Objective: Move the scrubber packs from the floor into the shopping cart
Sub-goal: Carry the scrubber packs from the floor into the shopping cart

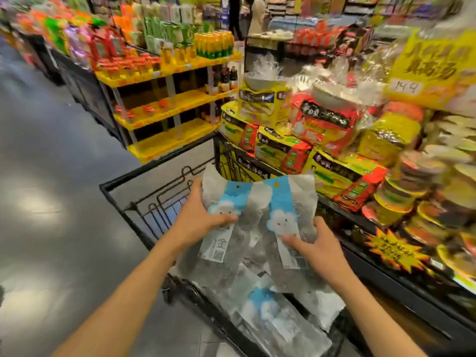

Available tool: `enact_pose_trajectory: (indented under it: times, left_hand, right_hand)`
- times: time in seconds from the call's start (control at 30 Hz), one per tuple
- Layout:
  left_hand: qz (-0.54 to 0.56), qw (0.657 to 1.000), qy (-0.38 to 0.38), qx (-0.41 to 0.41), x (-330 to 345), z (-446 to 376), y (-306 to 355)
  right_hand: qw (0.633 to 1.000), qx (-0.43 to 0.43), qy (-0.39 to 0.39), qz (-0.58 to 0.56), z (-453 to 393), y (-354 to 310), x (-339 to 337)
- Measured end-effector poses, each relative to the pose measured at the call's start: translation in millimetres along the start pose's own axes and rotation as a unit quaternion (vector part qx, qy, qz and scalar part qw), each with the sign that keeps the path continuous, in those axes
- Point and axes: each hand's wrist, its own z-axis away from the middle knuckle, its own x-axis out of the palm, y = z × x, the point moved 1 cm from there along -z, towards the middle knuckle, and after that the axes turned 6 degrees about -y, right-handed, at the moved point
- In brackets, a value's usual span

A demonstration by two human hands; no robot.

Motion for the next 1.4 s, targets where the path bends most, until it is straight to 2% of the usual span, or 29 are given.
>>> enact_pose_trajectory:
  times: [0.1,0.2,0.27,0.4,0.5,0.67,0.77,0.9,0.97,1.17,1.27,1.4]
  left_hand:
    - [-0.009,0.997,-0.073,-0.006,19,-50,-23]
    - [-0.044,0.987,-0.153,-0.009,39,-90,-49]
    - [-0.077,0.973,-0.218,-0.025,50,-119,-76]
    - [-0.184,0.921,-0.342,-0.027,74,-166,-144]
    - [-0.256,0.869,-0.423,-0.020,91,-191,-200]
    - [-0.409,0.722,-0.557,0.039,118,-203,-264]
    - [-0.477,0.647,-0.592,0.068,132,-204,-282]
    - [-0.531,0.596,-0.594,0.099,142,-191,-276]
    - [-0.548,0.594,-0.575,0.125,143,-184,-257]
    - [-0.530,0.637,-0.518,0.211,151,-163,-173]
    - [-0.514,0.640,-0.507,0.263,173,-136,-112]
    - [-0.463,0.635,-0.494,0.372,222,-77,-16]
  right_hand:
    - [0.998,0.065,0.016,0.018,-13,25,-4]
    - [0.982,0.125,0.007,0.142,-19,62,7]
    - [0.954,0.180,-0.045,0.236,-26,91,25]
    - [0.912,0.261,-0.151,0.278,-42,158,67]
    - [0.879,0.284,-0.197,0.329,-55,195,97]
    - [0.844,0.292,-0.203,0.402,-75,214,106]
    - [0.819,0.318,-0.188,0.440,-72,214,109]
    - [0.831,0.328,-0.152,0.423,-60,204,126]
    - [0.843,0.326,-0.136,0.405,-52,195,130]
    - [0.884,0.329,-0.025,0.332,-11,155,98]
    - [0.884,0.327,0.055,0.328,32,125,56]
    - [0.868,0.338,0.180,0.315,123,94,-3]
